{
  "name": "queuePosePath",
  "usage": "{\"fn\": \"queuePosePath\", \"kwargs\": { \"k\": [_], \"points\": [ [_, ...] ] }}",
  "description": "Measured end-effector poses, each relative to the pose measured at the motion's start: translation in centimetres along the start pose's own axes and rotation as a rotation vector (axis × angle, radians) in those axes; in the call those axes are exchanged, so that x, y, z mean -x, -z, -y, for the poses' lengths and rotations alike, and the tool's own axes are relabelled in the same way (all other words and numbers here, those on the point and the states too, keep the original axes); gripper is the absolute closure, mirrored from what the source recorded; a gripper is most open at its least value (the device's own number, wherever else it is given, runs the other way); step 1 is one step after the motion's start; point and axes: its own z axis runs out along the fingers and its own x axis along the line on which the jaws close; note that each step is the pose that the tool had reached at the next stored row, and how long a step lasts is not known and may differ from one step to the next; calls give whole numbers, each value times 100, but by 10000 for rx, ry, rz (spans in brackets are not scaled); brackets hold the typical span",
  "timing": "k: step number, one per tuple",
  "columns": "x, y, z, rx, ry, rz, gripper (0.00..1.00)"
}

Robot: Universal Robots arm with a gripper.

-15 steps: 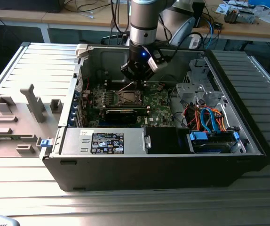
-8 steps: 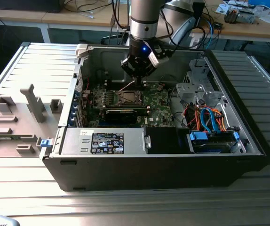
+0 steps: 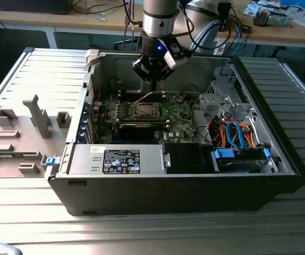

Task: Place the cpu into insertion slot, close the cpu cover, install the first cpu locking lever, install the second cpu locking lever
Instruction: 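Install the first cpu locking lever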

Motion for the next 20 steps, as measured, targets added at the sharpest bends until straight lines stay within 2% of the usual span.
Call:
{"fn": "queuePosePath", "kwargs": {
  "k": [2, 4, 5, 6, 7, 10, 12, 20],
  "points": [
    [-82, -14, -8, 88, 26, 8, 89],
    [-177, -39, -19, 121, 41, 13, 89],
    [-337, -142, -42, 122, 78, 11, 89],
    [-334, -299, -83, 82, 406, 8, 89],
    [-333, -397, -129, 24, 210, 1, 89],
    [-276, -424, -124, -55, 178, -8, 89],
    [-218, -445, -119, -136, 162, -17, 89],
    [-153, -514, -114, -261, 139, -31, 89]
  ]
}}
